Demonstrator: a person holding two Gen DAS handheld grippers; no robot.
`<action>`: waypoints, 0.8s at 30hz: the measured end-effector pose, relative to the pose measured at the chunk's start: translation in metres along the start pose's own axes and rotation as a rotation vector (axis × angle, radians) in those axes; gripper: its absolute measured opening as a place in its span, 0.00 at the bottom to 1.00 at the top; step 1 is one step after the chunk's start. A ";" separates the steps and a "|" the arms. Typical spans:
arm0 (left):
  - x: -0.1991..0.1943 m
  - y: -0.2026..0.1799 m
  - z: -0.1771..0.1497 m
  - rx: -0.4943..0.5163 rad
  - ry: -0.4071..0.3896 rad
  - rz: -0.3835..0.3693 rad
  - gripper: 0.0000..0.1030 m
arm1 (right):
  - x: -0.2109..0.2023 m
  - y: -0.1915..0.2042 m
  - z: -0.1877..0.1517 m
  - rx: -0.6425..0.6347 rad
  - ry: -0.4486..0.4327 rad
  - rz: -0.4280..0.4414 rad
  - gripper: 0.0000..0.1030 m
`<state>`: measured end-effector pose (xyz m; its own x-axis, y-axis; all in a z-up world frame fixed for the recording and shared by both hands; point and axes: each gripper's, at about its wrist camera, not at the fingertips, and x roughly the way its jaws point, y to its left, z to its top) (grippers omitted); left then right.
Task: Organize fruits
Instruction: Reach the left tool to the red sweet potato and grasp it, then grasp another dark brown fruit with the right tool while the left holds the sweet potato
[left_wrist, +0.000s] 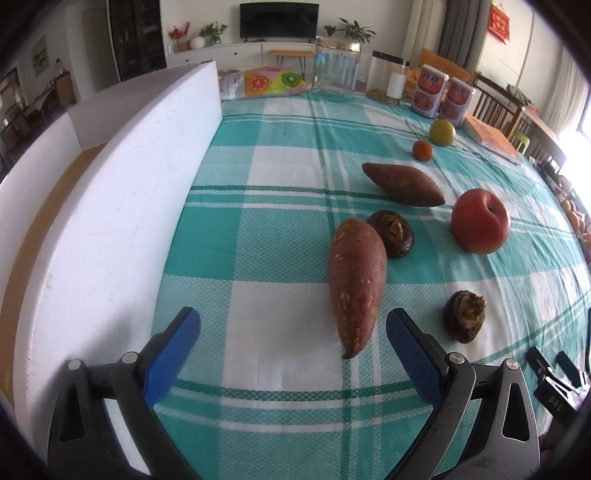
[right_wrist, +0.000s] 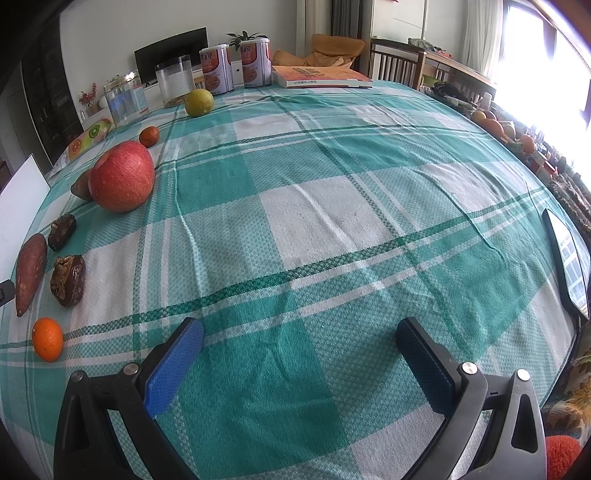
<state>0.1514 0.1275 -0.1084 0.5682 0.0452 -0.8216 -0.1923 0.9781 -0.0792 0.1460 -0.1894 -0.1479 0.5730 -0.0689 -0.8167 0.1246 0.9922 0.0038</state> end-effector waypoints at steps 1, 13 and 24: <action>0.002 -0.003 0.002 0.005 0.002 -0.021 0.98 | 0.000 0.000 0.000 0.000 0.000 0.001 1.00; 0.018 -0.034 0.001 0.147 0.048 -0.063 0.39 | -0.014 -0.006 0.001 0.050 -0.047 0.165 0.99; -0.038 -0.010 -0.048 0.101 0.035 -0.158 0.39 | -0.013 0.133 0.036 -0.244 0.070 0.553 0.65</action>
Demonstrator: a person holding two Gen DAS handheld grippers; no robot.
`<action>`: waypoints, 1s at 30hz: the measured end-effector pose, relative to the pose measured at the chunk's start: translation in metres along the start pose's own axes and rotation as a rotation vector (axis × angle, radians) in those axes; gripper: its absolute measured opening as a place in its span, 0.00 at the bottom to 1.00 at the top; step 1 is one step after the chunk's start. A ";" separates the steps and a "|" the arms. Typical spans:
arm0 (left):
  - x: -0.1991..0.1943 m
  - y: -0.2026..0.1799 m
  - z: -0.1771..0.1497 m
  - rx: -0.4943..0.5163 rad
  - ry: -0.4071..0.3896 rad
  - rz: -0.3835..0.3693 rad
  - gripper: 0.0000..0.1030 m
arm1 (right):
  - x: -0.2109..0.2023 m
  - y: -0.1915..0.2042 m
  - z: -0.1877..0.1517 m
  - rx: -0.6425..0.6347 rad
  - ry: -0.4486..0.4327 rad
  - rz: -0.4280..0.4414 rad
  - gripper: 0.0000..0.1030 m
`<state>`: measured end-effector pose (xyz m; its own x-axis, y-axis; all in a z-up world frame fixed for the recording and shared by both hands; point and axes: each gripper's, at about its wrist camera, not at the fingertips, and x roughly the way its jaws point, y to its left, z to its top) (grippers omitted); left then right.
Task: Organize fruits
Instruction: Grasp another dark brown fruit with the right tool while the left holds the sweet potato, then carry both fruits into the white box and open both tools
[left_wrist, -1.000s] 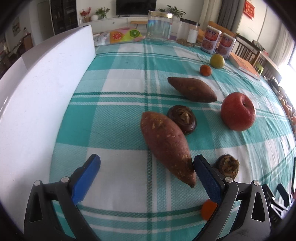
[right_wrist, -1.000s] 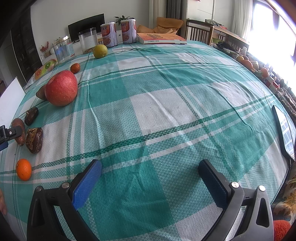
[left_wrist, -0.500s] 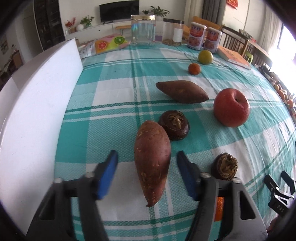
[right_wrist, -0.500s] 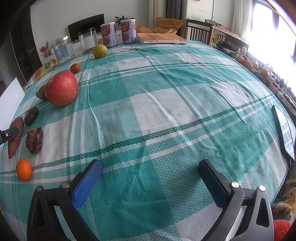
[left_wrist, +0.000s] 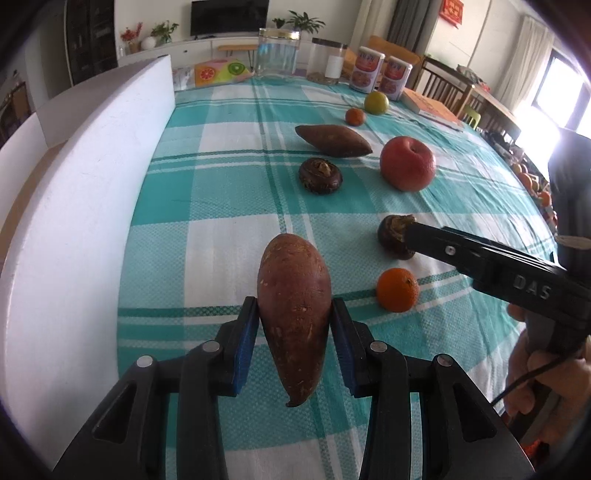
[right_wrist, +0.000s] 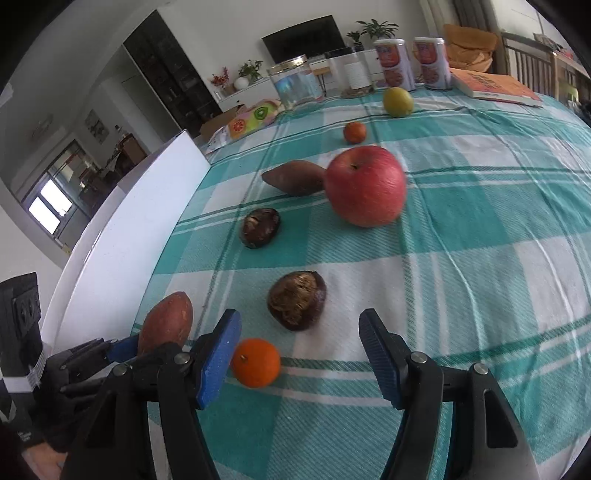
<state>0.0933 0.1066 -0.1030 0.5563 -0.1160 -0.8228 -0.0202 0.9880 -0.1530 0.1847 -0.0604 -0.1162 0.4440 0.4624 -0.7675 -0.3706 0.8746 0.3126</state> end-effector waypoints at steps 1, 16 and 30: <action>-0.005 0.001 0.000 -0.006 -0.006 -0.007 0.39 | 0.010 0.005 0.005 -0.021 0.029 -0.034 0.65; -0.111 0.033 0.012 -0.095 -0.158 -0.144 0.39 | -0.041 0.017 0.035 0.043 -0.015 0.043 0.43; -0.127 0.193 -0.021 -0.319 -0.120 0.357 0.39 | -0.018 0.254 0.008 -0.352 0.122 0.404 0.43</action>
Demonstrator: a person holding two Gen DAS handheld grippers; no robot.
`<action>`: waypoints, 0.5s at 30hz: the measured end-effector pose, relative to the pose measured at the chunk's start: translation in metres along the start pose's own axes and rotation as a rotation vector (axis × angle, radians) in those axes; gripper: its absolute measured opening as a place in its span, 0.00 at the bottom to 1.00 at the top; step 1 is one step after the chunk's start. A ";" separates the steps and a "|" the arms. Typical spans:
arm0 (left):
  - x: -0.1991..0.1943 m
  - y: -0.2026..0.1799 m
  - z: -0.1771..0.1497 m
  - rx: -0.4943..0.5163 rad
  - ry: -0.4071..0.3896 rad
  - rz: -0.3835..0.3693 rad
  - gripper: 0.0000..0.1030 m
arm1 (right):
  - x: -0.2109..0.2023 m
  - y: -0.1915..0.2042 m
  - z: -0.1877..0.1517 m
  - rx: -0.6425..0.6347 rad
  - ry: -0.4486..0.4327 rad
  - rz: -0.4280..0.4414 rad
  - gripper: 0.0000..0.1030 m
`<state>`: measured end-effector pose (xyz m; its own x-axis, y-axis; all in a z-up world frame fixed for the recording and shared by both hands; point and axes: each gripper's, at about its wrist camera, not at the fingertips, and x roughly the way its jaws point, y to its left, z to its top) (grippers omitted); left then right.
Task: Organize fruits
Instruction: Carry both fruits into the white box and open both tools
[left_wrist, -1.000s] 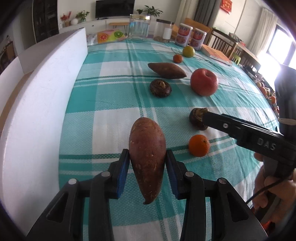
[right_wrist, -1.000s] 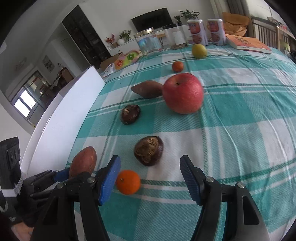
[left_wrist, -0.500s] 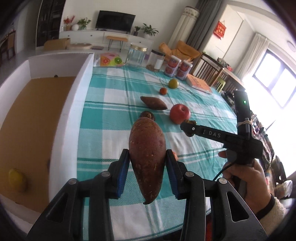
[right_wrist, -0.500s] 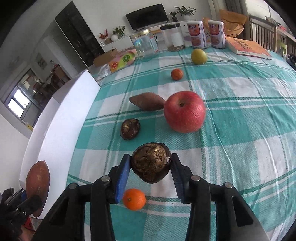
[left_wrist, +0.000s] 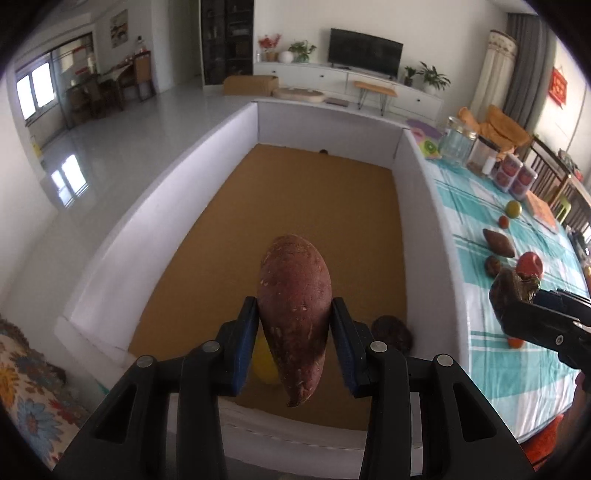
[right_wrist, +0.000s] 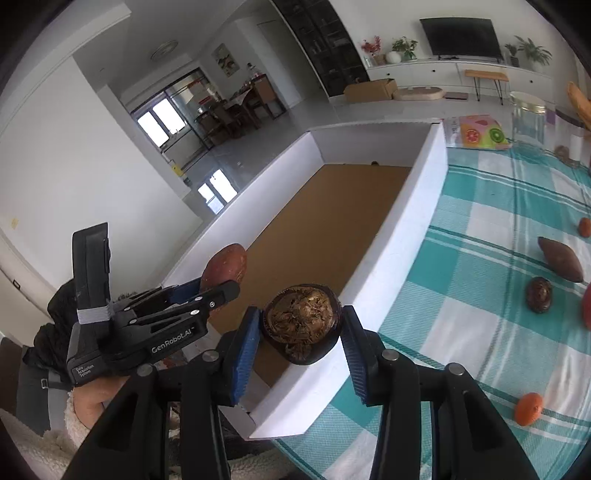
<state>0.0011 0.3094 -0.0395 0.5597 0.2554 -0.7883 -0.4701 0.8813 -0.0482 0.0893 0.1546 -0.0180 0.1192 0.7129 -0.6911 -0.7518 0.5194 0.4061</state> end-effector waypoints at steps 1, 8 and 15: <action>0.004 0.003 -0.002 -0.006 0.010 0.012 0.39 | 0.012 0.005 0.000 -0.012 0.017 0.002 0.43; 0.006 -0.003 -0.004 0.017 -0.018 0.089 0.68 | 0.032 0.010 0.000 -0.012 0.039 0.028 0.61; -0.009 -0.047 0.007 0.116 -0.120 0.076 0.79 | -0.035 -0.047 -0.016 0.023 -0.105 -0.136 0.72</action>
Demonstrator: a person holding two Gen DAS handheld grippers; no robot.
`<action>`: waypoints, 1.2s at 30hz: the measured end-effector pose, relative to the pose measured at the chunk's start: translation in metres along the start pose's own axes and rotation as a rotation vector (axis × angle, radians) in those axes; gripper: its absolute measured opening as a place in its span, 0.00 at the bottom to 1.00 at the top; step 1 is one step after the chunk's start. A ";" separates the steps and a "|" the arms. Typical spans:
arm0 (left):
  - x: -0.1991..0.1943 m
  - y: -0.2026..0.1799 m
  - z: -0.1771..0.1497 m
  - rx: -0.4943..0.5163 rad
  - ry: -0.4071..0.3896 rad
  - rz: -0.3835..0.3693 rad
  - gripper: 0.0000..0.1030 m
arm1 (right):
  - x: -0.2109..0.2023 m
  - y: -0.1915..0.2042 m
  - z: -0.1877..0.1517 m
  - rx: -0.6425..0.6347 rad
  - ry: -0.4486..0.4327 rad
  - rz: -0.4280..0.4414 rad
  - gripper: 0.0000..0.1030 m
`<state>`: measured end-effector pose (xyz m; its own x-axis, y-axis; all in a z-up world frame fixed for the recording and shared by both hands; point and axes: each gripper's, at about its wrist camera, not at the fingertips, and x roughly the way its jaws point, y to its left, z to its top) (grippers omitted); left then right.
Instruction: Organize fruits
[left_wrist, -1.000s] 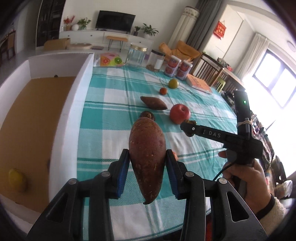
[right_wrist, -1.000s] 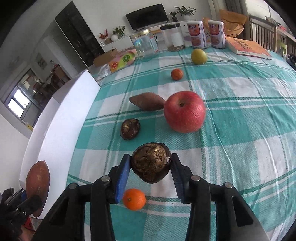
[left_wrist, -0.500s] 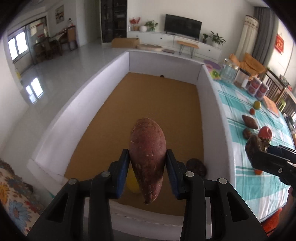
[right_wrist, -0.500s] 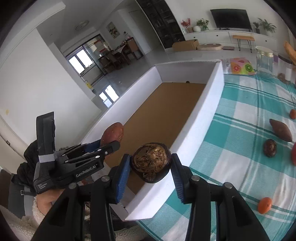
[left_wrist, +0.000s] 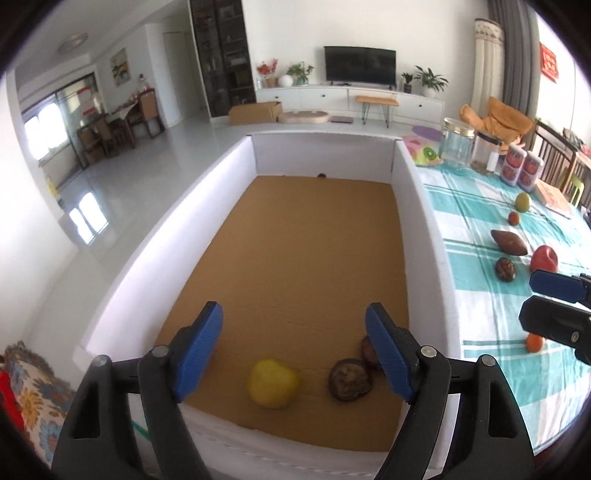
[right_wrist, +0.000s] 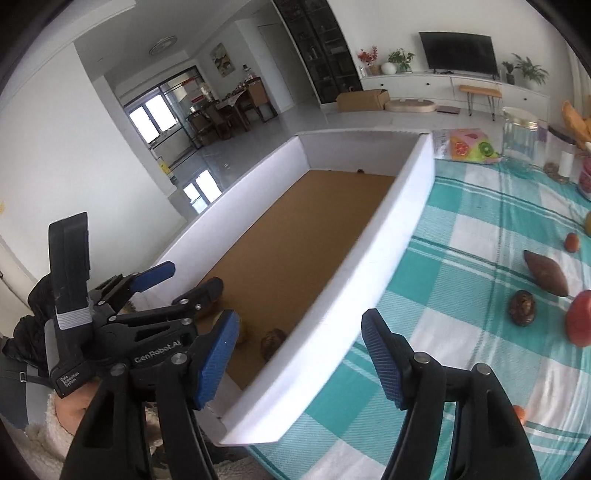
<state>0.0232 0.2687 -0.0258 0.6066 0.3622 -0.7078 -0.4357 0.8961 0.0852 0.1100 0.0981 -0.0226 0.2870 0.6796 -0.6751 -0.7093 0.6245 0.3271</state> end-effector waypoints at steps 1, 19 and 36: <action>-0.001 -0.008 0.002 0.014 -0.005 -0.014 0.79 | -0.008 -0.014 -0.004 0.015 -0.020 -0.033 0.73; -0.002 -0.171 -0.047 0.295 0.098 -0.332 0.88 | -0.088 -0.222 -0.143 0.330 -0.111 -0.666 0.74; 0.080 -0.186 -0.061 0.198 0.111 -0.277 0.89 | -0.097 -0.246 -0.156 0.476 -0.120 -0.715 0.78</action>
<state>0.1125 0.1150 -0.1407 0.6029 0.0778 -0.7940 -0.1203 0.9927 0.0059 0.1568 -0.1813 -0.1409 0.6465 0.0819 -0.7585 0.0043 0.9938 0.1109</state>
